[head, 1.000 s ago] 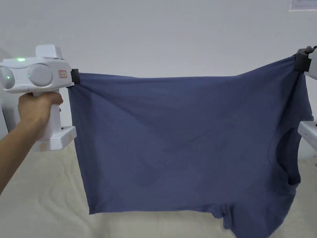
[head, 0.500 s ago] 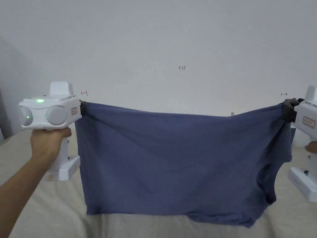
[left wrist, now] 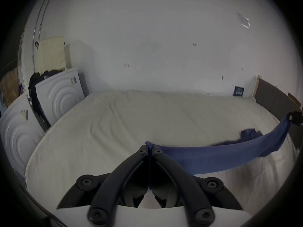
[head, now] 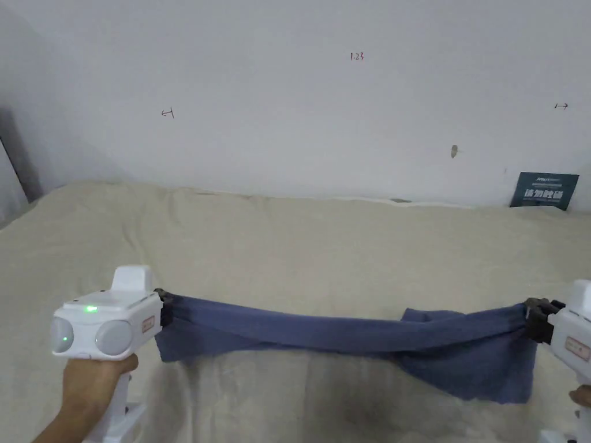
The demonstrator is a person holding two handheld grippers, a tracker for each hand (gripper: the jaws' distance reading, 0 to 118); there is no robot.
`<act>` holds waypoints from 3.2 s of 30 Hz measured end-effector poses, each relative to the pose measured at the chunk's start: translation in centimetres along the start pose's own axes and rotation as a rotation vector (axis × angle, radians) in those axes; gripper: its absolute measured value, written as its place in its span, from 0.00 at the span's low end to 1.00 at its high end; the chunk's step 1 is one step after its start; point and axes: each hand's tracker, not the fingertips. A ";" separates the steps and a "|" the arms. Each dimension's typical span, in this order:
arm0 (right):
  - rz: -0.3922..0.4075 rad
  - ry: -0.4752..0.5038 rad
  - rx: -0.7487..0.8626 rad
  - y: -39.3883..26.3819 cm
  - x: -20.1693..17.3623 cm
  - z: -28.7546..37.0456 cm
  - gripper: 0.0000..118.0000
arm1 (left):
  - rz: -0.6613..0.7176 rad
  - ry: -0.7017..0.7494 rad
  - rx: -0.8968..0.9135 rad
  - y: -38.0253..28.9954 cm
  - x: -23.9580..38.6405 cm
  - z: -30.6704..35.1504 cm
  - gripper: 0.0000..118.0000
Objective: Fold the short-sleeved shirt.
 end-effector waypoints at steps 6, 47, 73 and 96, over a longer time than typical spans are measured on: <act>-0.051 0.022 -0.082 -6.9 0.8 5.9 0.03 | -0.005 -0.003 -0.095 -7.6 -1.0 4.8 0.02; -0.028 -0.055 -0.279 -18.7 -1.7 22.9 0.89 | 0.125 0.017 -0.213 -20.2 -1.5 21.0 0.97; 0.177 -0.095 0.307 -9.6 -8.4 29.0 0.01 | 0.037 -0.060 0.313 -10.0 5.5 29.4 0.00; 0.172 -0.104 0.198 -10.3 -9.7 28.1 0.01 | 0.121 0.108 -0.313 -23.4 -5.3 20.8 0.98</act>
